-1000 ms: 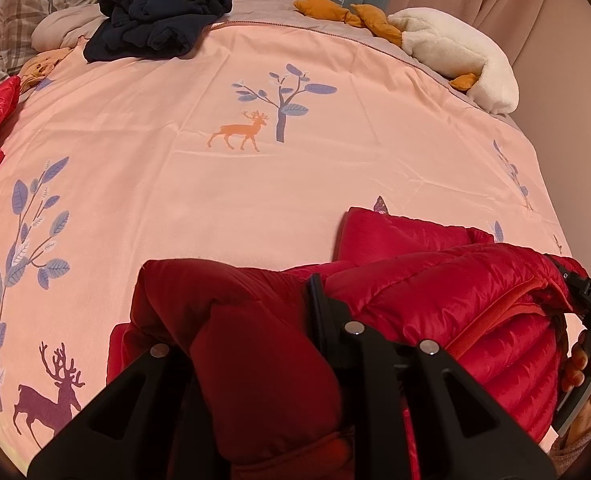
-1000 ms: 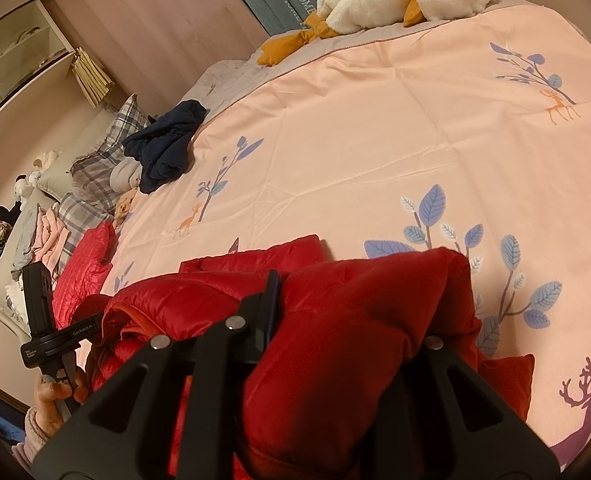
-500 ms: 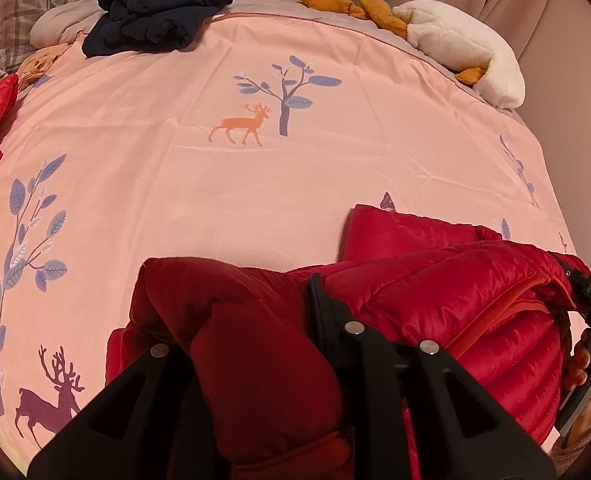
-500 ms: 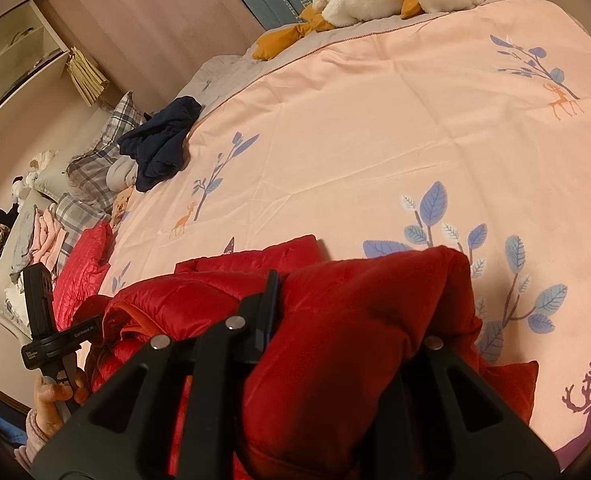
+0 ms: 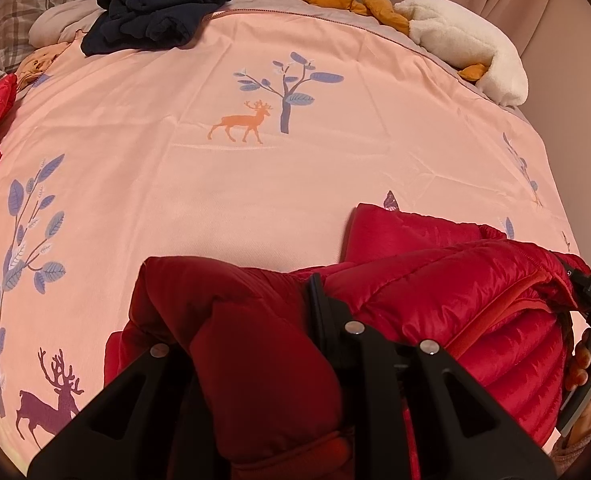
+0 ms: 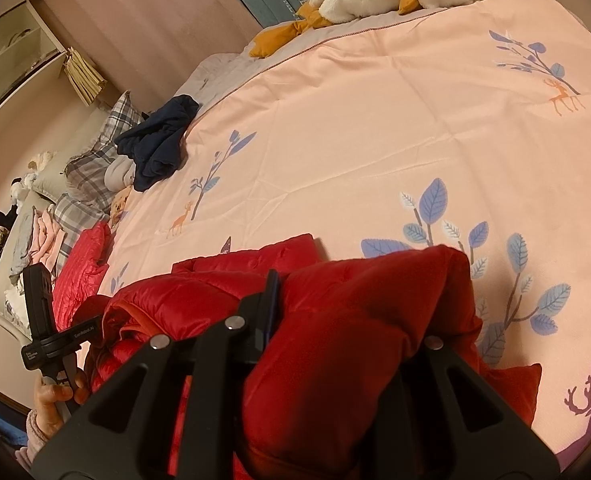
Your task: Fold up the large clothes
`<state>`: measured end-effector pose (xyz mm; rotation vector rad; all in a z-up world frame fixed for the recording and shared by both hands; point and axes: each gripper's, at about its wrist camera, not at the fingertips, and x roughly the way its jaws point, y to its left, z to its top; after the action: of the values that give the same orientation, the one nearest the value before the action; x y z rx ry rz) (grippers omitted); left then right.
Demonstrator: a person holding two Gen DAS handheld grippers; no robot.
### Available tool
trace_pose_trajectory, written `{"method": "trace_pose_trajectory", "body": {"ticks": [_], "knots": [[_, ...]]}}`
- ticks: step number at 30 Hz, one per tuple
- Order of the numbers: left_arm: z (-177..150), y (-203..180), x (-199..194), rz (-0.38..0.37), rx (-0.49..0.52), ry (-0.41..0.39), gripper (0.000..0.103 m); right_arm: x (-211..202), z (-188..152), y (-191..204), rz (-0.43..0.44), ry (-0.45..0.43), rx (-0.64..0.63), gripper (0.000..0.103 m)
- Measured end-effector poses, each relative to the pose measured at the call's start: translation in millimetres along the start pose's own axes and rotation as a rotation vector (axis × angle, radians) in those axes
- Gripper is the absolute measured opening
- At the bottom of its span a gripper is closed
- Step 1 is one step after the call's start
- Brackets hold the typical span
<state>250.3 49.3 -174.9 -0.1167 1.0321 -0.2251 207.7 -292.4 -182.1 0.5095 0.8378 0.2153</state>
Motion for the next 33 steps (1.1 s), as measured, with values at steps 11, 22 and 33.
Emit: {"method": "trace_pose_trajectory", "body": {"ticks": [11, 22, 33], "knots": [[0, 0, 1, 0.005, 0.0, -0.002, 0.018, 2, 0, 1, 0.012, 0.005, 0.01, 0.019], [-1, -1, 0, 0.006, -0.008, -0.001, 0.018, -2, -2, 1, 0.028, 0.006, 0.026, 0.025], [-3, -10, -12, 0.045, 0.01, -0.028, 0.019, -10, -3, 4, 0.045, -0.004, 0.032, 0.03]]}}
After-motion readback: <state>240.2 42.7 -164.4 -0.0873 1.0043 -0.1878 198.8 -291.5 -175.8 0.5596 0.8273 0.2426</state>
